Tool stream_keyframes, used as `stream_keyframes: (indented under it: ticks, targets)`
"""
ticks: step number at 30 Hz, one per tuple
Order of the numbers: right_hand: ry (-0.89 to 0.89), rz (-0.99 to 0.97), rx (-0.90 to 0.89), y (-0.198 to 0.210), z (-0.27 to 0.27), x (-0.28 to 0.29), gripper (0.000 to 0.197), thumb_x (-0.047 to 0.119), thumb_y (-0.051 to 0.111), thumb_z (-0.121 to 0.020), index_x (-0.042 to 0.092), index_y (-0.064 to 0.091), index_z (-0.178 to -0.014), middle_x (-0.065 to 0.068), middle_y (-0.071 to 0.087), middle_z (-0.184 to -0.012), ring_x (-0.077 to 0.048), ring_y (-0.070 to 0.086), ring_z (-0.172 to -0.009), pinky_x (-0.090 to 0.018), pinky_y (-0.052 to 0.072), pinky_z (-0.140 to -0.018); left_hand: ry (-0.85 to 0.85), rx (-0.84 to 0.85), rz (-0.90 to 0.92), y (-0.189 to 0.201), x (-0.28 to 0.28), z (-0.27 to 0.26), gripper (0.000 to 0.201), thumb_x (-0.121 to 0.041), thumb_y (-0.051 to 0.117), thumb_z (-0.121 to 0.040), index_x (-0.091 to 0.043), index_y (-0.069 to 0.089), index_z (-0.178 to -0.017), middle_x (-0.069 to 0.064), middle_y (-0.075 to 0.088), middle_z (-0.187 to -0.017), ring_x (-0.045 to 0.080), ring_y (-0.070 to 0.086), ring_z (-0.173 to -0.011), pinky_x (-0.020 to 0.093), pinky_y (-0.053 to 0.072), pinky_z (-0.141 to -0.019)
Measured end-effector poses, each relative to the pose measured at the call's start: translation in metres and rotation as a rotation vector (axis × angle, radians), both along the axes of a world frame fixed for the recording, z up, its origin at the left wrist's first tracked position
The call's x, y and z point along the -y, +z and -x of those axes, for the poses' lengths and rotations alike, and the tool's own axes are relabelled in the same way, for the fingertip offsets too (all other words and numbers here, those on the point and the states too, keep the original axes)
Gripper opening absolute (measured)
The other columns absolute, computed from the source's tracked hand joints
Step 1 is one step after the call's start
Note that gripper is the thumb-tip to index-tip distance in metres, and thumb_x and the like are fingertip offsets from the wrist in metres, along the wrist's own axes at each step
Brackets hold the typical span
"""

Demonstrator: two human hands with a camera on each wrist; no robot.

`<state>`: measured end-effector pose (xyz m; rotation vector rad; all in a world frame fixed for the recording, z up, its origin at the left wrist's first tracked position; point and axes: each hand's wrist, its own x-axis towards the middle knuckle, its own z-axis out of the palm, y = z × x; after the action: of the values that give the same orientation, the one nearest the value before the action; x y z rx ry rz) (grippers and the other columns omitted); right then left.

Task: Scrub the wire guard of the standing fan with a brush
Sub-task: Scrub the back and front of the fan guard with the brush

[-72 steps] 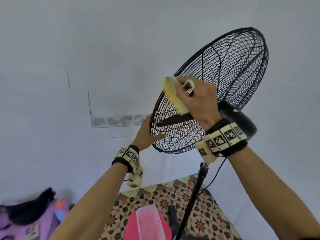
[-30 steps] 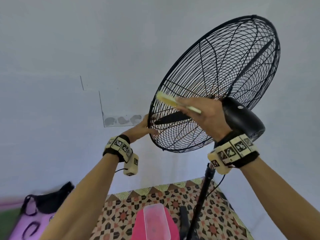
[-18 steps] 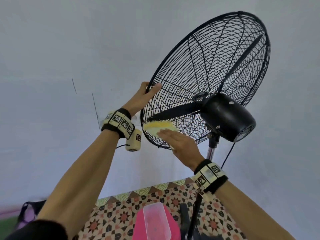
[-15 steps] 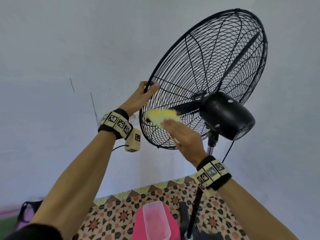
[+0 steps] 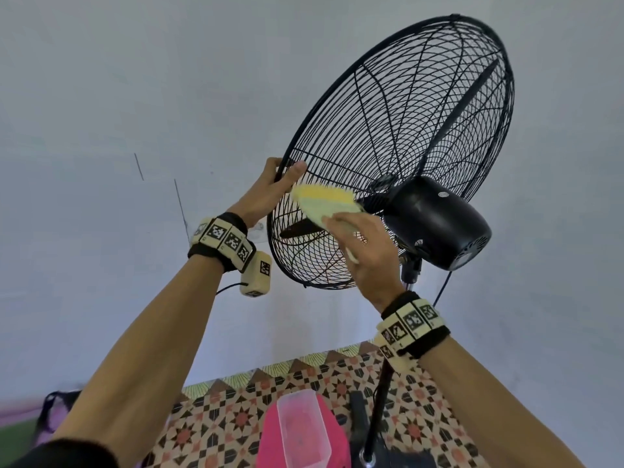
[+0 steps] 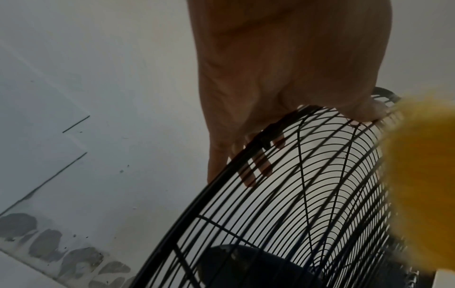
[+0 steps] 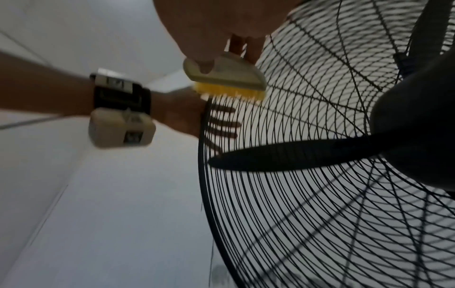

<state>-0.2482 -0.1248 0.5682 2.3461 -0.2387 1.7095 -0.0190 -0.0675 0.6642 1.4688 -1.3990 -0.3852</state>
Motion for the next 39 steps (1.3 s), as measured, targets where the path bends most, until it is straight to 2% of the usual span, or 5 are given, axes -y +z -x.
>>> stream_keyframes:
  ticks: [7,14,21,29,39]
  targets:
    - [0.005,-0.075,-0.272,-0.065,-0.013,0.003,0.06,-0.011,0.075,-0.079,0.016,0.069,-0.132,-0.006,0.071,-0.12,-0.025,0.065,-0.106,-0.038,0.062,-0.075,0.047,-0.019,0.027,-0.005,-0.002,0.001,0.066,-0.073,0.044,-0.096,-0.022,0.043,-0.138,0.001,0.058,-0.132,0.007,0.056,-0.116,0.037,0.04,-0.103]
    - [0.034,-0.072,0.134,-0.01,0.011,0.01,0.034,-0.003,0.071,-0.093,0.006,0.072,-0.126,-0.009,0.072,-0.123,-0.024,0.068,-0.113,-0.036,0.056,-0.1,0.079,-0.061,0.093,-0.006,-0.001,0.014,0.067,-0.078,0.046,-0.09,-0.027,0.048,-0.134,-0.002,0.062,-0.133,0.014,0.058,-0.123,0.03,0.042,-0.091]
    - [0.067,-0.104,-0.197,-0.07,0.008,0.025,0.062,-0.017,0.077,-0.077,0.008,0.067,-0.132,-0.01,0.069,-0.13,-0.025,0.067,-0.119,-0.04,0.056,-0.1,0.097,-0.08,0.11,-0.013,-0.003,0.013,0.063,-0.077,0.045,-0.091,-0.029,0.049,-0.131,0.001,0.062,-0.132,0.017,0.057,-0.124,0.033,0.041,-0.095]
    - [0.035,-0.021,0.159,0.012,0.019,0.02,0.024,-0.002,0.073,-0.093,-0.001,0.074,-0.117,-0.014,0.075,-0.112,-0.026,0.072,-0.101,-0.036,0.059,-0.092,0.114,-0.082,0.126,-0.015,-0.001,0.014,0.081,-0.09,0.045,-0.079,-0.029,0.049,-0.133,-0.002,0.063,-0.129,0.017,0.059,-0.124,0.038,0.043,-0.102]
    - [0.001,-0.127,-0.001,-0.031,0.009,0.001,0.026,0.006,0.059,-0.097,0.003,0.074,-0.117,-0.011,0.073,-0.116,-0.024,0.068,-0.109,-0.039,0.058,-0.095,0.113,-0.072,0.145,-0.015,-0.002,0.015,0.08,-0.089,0.045,-0.08,-0.028,0.051,-0.131,-0.005,0.063,-0.125,0.014,0.058,-0.122,0.045,0.044,-0.11]
